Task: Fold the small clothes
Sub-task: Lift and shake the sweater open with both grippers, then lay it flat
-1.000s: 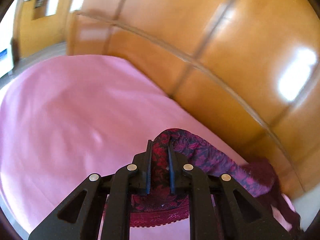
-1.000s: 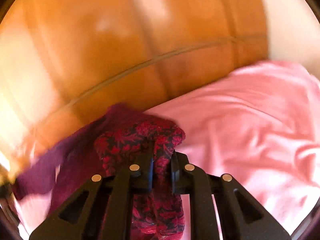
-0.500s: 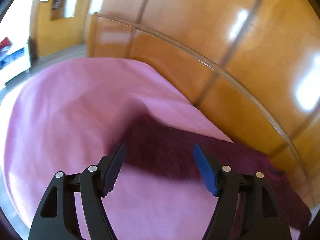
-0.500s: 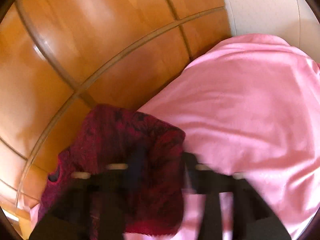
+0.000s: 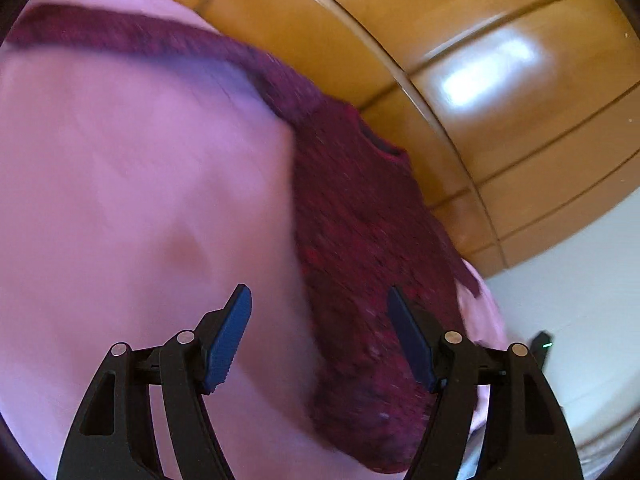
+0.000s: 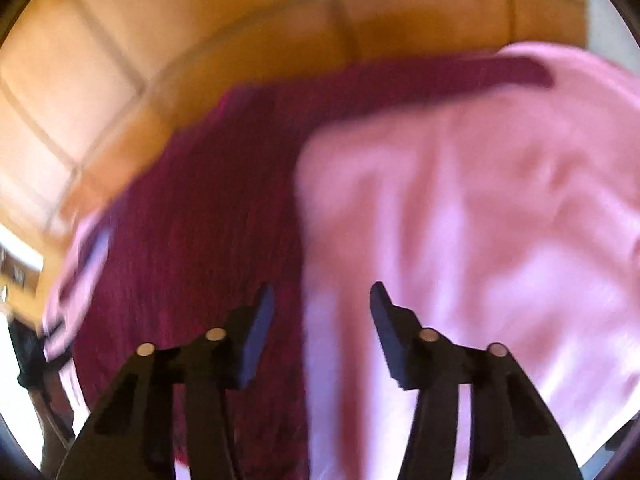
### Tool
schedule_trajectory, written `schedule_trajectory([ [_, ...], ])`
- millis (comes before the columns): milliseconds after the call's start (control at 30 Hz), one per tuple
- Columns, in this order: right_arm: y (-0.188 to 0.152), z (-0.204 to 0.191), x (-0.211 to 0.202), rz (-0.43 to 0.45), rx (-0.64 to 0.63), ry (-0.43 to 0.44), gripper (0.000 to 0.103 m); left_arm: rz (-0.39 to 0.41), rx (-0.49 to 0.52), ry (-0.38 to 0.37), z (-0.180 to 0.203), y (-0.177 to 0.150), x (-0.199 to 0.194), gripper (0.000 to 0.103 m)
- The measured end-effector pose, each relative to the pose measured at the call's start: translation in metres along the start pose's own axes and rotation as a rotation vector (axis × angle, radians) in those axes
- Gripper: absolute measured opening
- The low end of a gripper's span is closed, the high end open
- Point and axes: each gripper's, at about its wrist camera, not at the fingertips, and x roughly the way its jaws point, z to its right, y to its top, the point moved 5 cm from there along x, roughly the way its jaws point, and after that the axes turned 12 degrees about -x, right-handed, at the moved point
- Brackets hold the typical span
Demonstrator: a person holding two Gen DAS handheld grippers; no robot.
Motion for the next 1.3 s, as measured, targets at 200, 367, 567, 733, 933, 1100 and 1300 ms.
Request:
schedule_trajectory([
  [200,-0.029,-0.042,0.003,-0.036,-0.039,0.038,0.024,-0.053,0.064,0.037,0.019,-0.017,0.025,0.019],
  [367,-0.012,-0.054,-0.018,0.004,-0.13,0.019,0.013,-0.038,0.126,0.054,0.045,-0.017,-0.003,0.012],
  [567,0.001,-0.089,-0.097,0.163,-0.222,0.064,0.012,-0.041,0.206,0.023,0.088,-0.012,-0.066,0.012],
  [733,-0.048,-0.085,-0.095,0.069,-0.242,0.05,0.012,-0.092,0.214,0.15,0.048,-0.044,-0.074,0.012],
  [933,-0.139,-0.063,-0.048,-0.14,-0.167,0.009,0.011,-0.178,0.08,0.25,-0.027,-0.099,-0.051,0.012],
  [1100,-0.129,-0.06,-0.048,-0.162,-0.193,0.004,0.012,-0.138,0.105,0.23,-0.02,-0.1,-0.054,0.014],
  [1300,-0.093,-0.053,-0.053,-0.067,-0.117,0.019,0.048,-0.056,0.178,0.27,-0.006,-0.078,-0.058,0.021],
])
